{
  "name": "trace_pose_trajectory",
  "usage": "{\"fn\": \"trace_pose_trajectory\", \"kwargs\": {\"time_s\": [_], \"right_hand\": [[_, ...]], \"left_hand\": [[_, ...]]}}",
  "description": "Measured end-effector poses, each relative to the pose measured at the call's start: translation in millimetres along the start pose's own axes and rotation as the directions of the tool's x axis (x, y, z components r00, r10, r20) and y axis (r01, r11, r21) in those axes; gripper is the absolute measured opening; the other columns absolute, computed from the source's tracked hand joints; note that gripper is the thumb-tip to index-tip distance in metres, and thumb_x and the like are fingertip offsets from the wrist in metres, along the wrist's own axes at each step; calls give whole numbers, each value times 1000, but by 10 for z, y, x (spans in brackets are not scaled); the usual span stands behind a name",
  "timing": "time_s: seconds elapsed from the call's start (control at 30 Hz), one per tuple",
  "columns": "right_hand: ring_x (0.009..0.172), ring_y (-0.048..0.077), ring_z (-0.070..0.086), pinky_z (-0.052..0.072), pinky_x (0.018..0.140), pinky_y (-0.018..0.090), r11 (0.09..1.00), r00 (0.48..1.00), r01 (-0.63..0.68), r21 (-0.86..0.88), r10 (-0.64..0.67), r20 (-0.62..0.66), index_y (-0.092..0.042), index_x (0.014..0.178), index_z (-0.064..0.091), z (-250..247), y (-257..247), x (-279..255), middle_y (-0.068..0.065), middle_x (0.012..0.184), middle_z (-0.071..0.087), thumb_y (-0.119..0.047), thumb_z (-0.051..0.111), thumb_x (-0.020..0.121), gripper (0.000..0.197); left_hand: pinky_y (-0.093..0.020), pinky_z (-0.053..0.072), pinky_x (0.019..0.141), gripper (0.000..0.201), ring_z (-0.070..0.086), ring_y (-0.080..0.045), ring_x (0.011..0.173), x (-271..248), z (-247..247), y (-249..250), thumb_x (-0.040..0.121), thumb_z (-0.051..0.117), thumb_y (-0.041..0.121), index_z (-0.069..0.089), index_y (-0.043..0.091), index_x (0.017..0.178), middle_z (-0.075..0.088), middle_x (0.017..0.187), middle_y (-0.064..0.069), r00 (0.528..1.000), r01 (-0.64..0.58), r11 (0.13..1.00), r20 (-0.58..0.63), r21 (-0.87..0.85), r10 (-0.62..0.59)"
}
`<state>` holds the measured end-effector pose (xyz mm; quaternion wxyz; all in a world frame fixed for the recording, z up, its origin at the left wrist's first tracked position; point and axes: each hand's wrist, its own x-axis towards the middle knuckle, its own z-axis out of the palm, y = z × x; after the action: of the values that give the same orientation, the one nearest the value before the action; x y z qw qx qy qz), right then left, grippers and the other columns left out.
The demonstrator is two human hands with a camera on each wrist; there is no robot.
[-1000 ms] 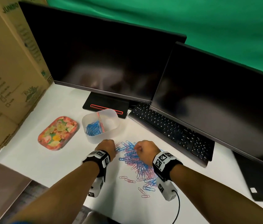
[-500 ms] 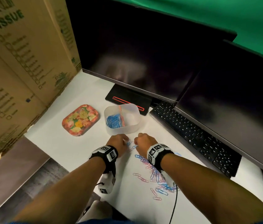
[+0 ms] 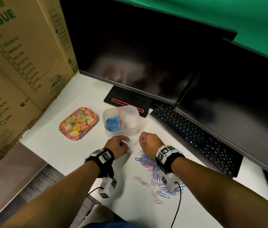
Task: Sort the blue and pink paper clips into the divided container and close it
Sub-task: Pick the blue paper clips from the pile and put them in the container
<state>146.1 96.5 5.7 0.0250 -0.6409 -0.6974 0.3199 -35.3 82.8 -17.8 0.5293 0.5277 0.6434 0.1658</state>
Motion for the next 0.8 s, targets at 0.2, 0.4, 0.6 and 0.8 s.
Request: {"fn": "trace_pose_trajectory", "kwargs": {"time_s": [0.2, 0.4, 0.6, 0.8], "right_hand": [[57, 17, 48, 40, 53, 21, 852, 985, -124, 508, 166, -38, -16, 105, 63, -206, 407, -268, 3, 66, 50, 1, 41, 92, 30], [40, 17, 41, 25, 41, 16, 539, 905, -300, 787, 422, 56, -8, 72, 58, -250, 902, -688, 9, 61, 42, 6, 41, 85, 25], [79, 21, 63, 49, 73, 26, 869, 934, -272, 414, 342, -105, -21, 75, 65, -33, 1195, -1082, 2, 81, 69, -14, 64, 85, 12], [87, 27, 65, 53, 75, 31, 924, 930, -317, 213, 346, -120, -18, 78, 64, 118, 1163, -1259, 8, 91, 71, -15, 56, 83, 11]], "left_hand": [[-25, 49, 51, 21, 57, -19, 50, -9, 212, 200, 91, 47, -2, 58, 13, 80, 59, 70, -8, 998, 38, 984, 54, -175, -29], [-26, 39, 64, 11, 53, -22, 70, -20, 473, 275, 80, 57, 16, 54, 23, 71, 56, 68, 3, 998, -42, 997, 57, 69, 38], [-30, 49, 83, 12, 61, -27, 98, -87, 581, 143, 84, 60, 19, 62, 21, 96, 66, 104, -6, 979, -203, 736, 128, 646, 157], [-26, 44, 75, 12, 61, -27, 95, -148, 568, 133, 88, 59, 26, 65, 17, 92, 65, 102, -8, 983, -180, 730, 97, 659, 154]]}}
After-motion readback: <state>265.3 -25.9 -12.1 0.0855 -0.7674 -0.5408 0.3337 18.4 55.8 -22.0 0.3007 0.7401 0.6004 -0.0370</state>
